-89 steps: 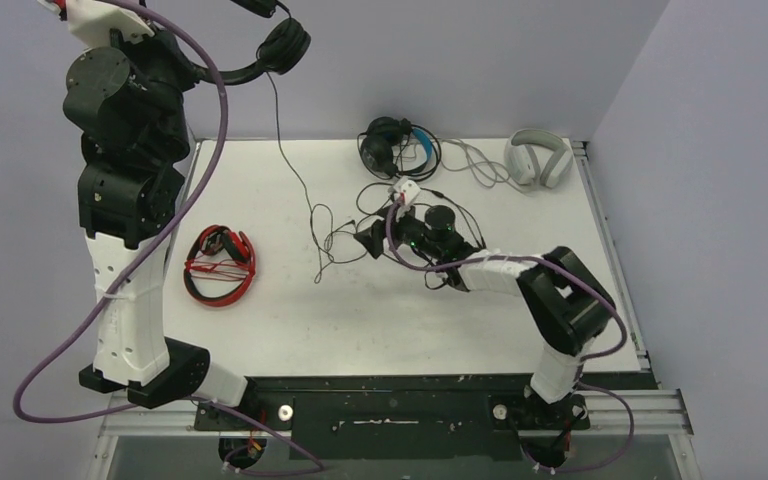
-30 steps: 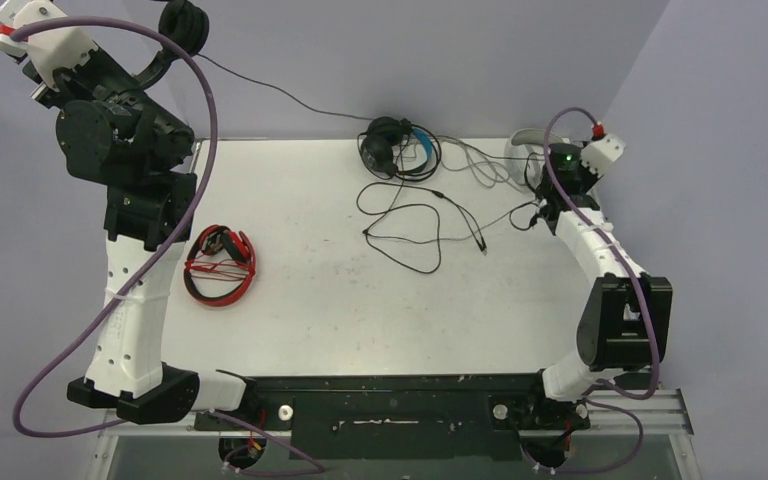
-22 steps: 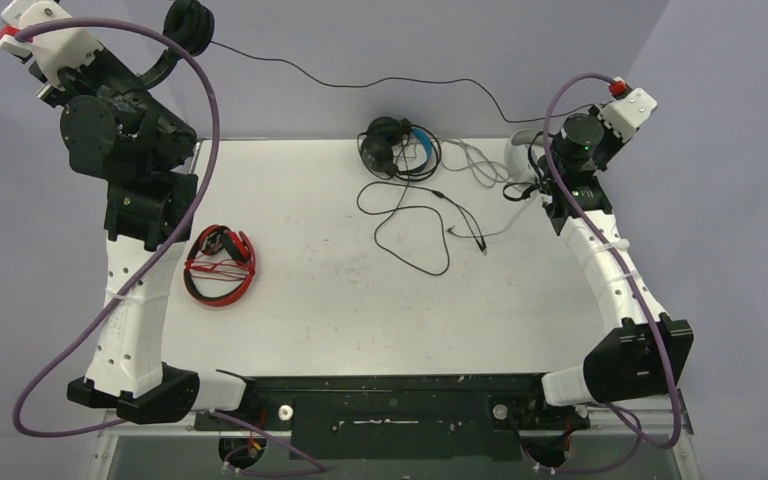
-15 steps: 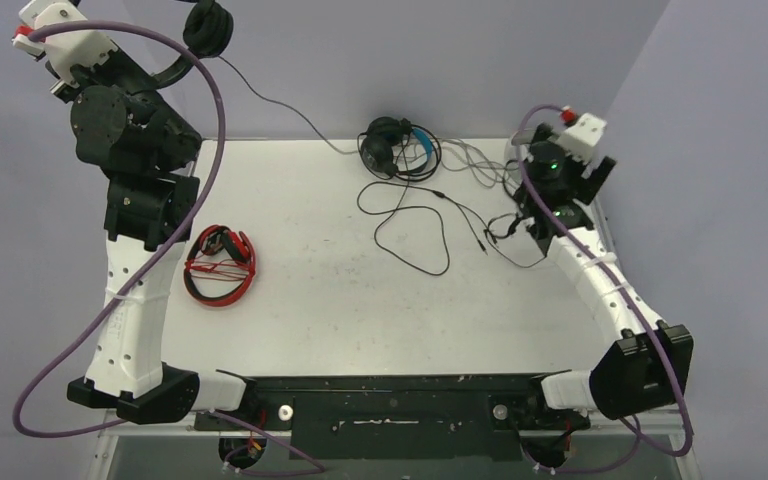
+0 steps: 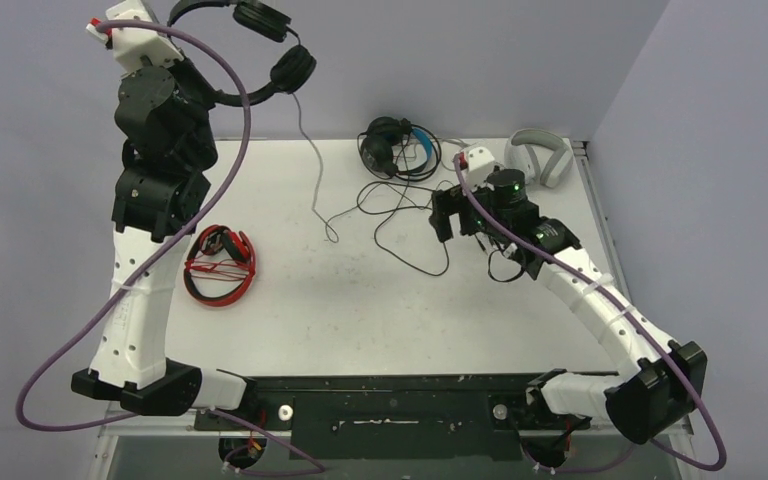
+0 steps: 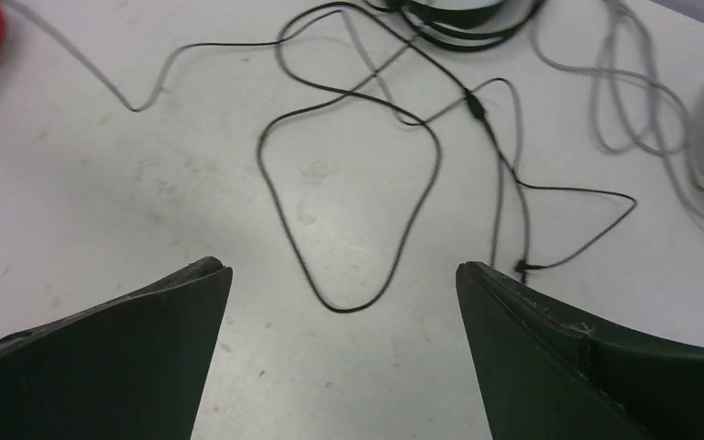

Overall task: Wrap the headphones
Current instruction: Untie the headphones cable from the headphones, then wrap the headphones around the headphones.

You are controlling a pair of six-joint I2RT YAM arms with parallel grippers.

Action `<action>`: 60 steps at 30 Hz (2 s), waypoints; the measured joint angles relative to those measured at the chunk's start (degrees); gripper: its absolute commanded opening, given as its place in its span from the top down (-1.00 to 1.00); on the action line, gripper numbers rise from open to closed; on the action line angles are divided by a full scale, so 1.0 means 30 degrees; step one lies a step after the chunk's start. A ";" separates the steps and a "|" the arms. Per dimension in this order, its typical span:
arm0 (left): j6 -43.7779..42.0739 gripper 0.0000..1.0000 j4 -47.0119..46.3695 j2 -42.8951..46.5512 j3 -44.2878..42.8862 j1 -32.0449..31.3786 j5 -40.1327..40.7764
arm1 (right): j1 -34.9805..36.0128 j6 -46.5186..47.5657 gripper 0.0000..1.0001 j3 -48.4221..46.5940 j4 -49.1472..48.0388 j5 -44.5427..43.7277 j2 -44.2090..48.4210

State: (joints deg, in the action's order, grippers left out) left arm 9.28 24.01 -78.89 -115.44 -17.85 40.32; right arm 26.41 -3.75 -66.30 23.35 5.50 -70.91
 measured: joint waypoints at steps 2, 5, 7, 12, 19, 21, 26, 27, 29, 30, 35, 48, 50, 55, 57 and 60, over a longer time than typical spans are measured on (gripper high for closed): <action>0.0787 1.00 0.0845 -0.0007 0.0000 0.0000 -0.1224 | 0.0561 0.0444 -1.00 0.0415 -0.0510 0.1814 0.0109; 0.1814 1.00 0.1661 0.0022 0.0000 0.0000 -0.2798 | 0.1501 0.0911 -1.00 0.1770 -0.3636 0.4881 0.0299; 0.2514 1.00 0.2186 0.0087 0.0015 0.0000 -0.3912 | 0.1989 0.1049 -1.00 0.2266 -0.6164 0.6710 -0.0131; 0.4240 1.00 0.3038 0.0852 0.1107 0.0000 -0.6710 | 0.2543 0.1100 -1.00 0.2237 -1.2735 0.9661 -0.3096; 0.6419 1.00 0.3424 0.2310 0.4801 0.0000 -0.9908 | 0.3475 0.0998 -1.00 0.0976 -1.5956 1.0120 -0.6936; 0.6834 1.00 0.3548 0.2302 0.5406 0.0000 -1.0477 | 0.3745 0.1071 -0.95 0.0816 -1.6451 0.9435 -0.7402; 0.7672 1.00 0.3927 0.2266 0.6295 0.0000 -1.1701 | 0.4044 0.1406 0.29 0.0801 -1.7668 0.9078 -0.8255; 0.7788 1.00 0.3978 0.2251 0.6309 0.0000 -1.1883 | 0.4095 0.1443 0.46 0.0801 -1.7945 0.9275 -0.8488; 0.8007 1.00 0.4029 0.2178 0.6309 0.0044 -1.2211 | 0.4182 0.1253 0.74 0.1005 -1.8374 0.9610 -0.8779; 0.8102 1.00 0.4058 0.2113 0.6309 0.0109 -1.2364 | 0.4218 0.1122 0.86 0.1333 -1.8637 0.9697 -0.8786; 0.9143 1.00 0.4721 0.0597 0.6098 0.0998 -1.3610 | 0.5727 0.1020 1.00 0.3993 -1.8571 0.9559 -0.7876; 0.9355 1.00 0.5355 -0.2025 0.9821 0.0882 -1.0615 | 1.0724 0.1938 1.00 0.0284 -0.7919 0.7439 -0.5195; 0.7839 1.00 0.5472 -0.2186 0.9821 0.0277 -0.9238 | 1.0681 0.2506 1.00 -0.1668 -0.5734 0.6885 -0.5195; 0.3461 1.00 0.5741 -0.2251 1.0040 -0.1341 -0.7635 | 0.9763 0.4160 1.00 -0.5872 -0.0656 0.5872 -0.5195; 0.1960 1.00 0.6258 -0.2317 1.0061 -0.1829 -0.7155 | 0.8998 0.4772 1.00 -0.6790 0.0845 0.5617 -0.5195; -0.0036 1.00 0.7227 -0.2477 1.0069 -0.2463 -0.6360 | 0.8051 0.5610 1.00 -0.7329 0.2754 0.4546 -0.5224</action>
State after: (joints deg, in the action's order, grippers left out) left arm 9.17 45.69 -86.32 -85.23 -25.23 21.23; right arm 50.57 13.08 -88.29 31.62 19.14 -86.59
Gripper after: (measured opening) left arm 0.055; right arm 0.027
